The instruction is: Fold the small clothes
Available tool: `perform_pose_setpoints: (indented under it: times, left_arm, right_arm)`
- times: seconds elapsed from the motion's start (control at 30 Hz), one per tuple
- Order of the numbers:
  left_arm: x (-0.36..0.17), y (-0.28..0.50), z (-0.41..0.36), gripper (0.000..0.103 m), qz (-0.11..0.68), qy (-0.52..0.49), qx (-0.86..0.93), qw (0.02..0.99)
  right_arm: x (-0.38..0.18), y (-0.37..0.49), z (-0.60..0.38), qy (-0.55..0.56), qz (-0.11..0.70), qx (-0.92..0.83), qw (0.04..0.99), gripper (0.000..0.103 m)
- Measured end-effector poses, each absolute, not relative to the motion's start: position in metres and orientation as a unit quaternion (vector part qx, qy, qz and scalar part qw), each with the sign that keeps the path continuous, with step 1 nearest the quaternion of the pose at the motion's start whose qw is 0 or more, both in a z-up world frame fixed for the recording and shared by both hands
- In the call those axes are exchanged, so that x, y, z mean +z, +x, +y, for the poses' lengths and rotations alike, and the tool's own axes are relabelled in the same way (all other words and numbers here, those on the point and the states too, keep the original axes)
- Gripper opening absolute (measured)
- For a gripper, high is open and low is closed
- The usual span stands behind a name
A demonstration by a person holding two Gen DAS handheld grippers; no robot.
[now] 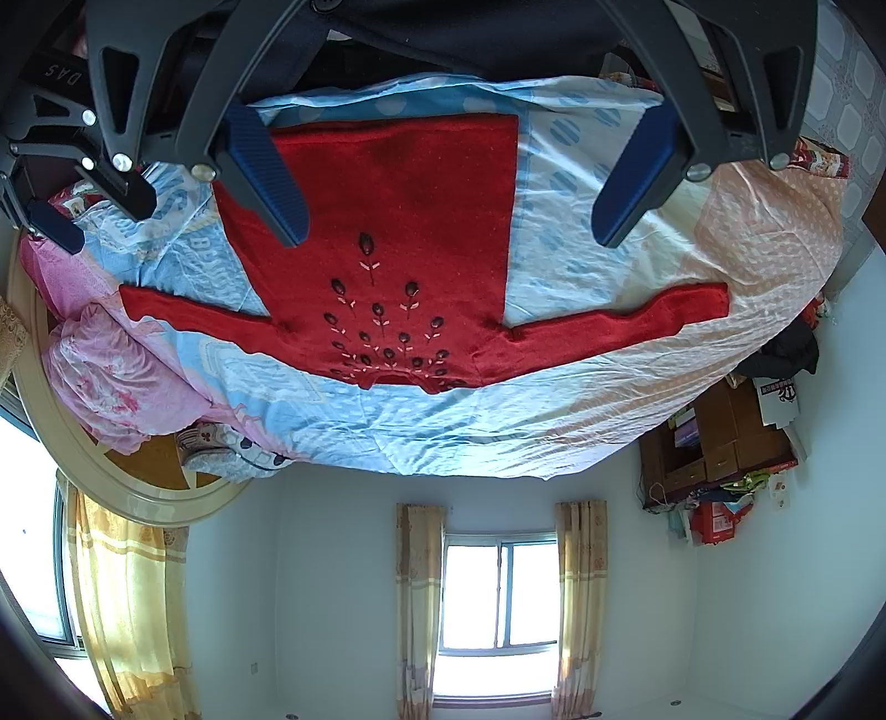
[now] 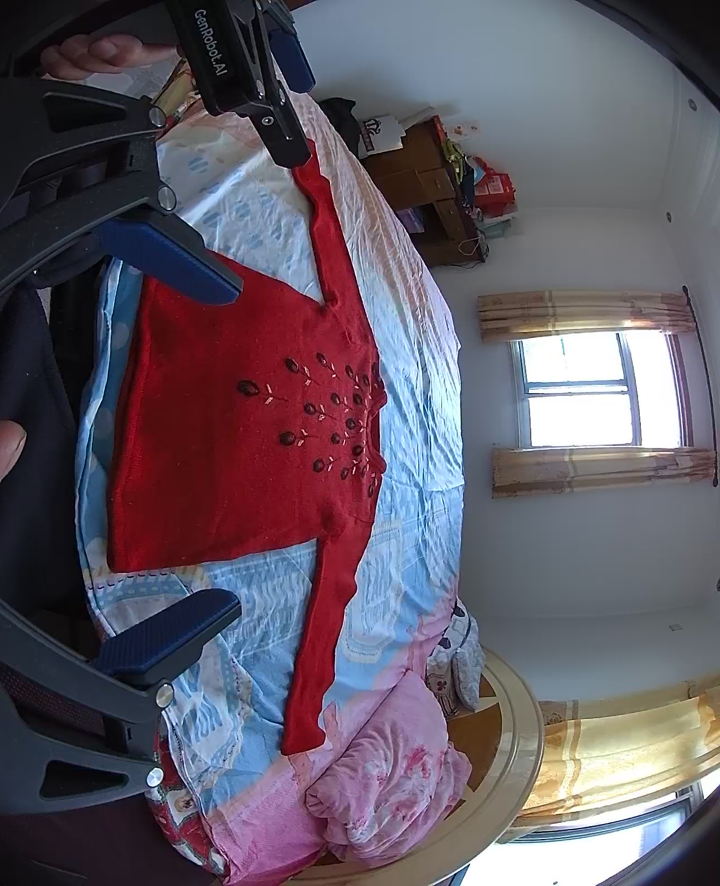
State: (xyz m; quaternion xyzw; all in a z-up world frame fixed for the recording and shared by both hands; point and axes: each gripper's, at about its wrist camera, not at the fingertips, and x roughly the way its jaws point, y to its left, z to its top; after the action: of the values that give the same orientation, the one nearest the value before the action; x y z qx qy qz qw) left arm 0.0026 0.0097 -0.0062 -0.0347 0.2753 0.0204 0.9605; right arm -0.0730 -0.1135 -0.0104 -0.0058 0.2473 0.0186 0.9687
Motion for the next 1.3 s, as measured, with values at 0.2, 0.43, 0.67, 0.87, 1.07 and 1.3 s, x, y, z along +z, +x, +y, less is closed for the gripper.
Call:
perform_pose_setpoints:
  times: [0.2, 0.43, 0.67, 0.87, 1.07, 1.3]
  left_arm:
    - [-0.006, 0.002, 0.009, 0.103, 0.275, -0.034, 0.020, 0.961]
    - [-0.007, 0.002, 0.010, 0.103, 0.275, -0.035, 0.021, 0.961]
    - [-0.007, 0.002, 0.009, 0.103, 0.275, -0.035, 0.021, 0.960]
    - [-0.008, 0.003, 0.009, 0.103, 0.277, -0.037, 0.020, 0.960]
    - [-0.011, 0.004, 0.008, 0.103, 0.280, -0.039, 0.019, 0.959]
    - [-0.017, 0.010, 0.005, 0.103, 0.291, -0.040, 0.002, 0.956]
  right_arm:
    - [-0.012, -0.072, -0.112, -0.007, 0.250, 0.020, 0.968, 0.102]
    - [-0.013, -0.072, -0.111, -0.006, 0.251, 0.021, 0.968, 0.102]
    - [-0.013, -0.071, -0.112, -0.006, 0.251, 0.020, 0.968, 0.102]
    - [-0.014, -0.071, -0.112, -0.005, 0.252, 0.021, 0.968, 0.102]
    - [-0.016, -0.070, -0.112, -0.003, 0.253, 0.023, 0.967, 0.102]
    - [-0.021, -0.065, -0.113, 0.010, 0.262, 0.052, 0.964, 0.102]
